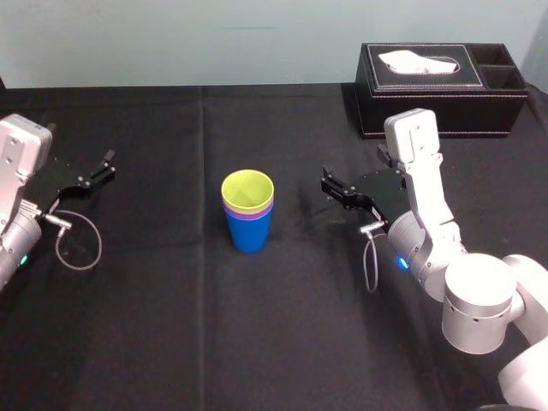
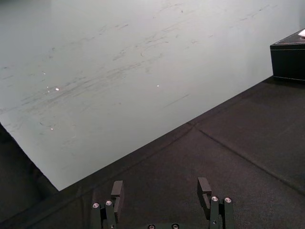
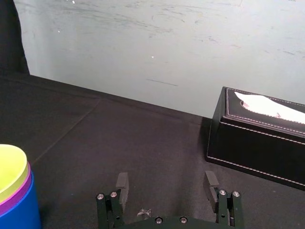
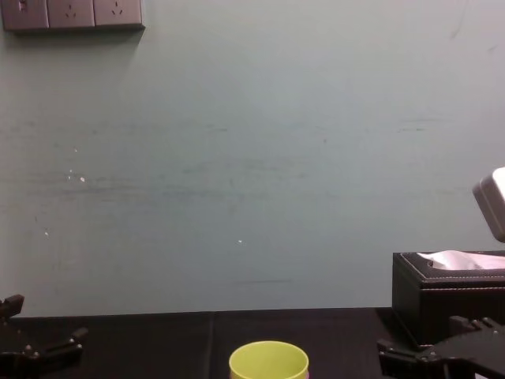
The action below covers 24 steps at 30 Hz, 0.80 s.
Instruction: Stack the three plastic cups sequentially using one hand.
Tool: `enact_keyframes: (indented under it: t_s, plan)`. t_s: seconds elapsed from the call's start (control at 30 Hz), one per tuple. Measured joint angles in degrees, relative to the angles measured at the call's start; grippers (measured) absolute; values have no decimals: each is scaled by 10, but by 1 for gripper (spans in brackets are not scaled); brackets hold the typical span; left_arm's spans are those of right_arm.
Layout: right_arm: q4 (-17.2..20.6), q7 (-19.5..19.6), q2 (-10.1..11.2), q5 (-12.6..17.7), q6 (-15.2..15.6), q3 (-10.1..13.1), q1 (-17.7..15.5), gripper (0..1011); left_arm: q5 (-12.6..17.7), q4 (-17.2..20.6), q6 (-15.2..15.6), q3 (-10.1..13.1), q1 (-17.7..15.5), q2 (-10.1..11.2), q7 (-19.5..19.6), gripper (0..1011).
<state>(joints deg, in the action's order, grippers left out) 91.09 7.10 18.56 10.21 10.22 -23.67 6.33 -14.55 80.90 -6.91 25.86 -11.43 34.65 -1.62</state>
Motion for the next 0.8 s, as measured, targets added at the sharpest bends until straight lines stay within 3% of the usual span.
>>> enact_keyframes:
  t_s: [0.8]
  plan:
    - [1, 2, 0, 0, 1, 0, 1, 1003, 0, 0, 0, 0, 0, 0, 0, 1010]
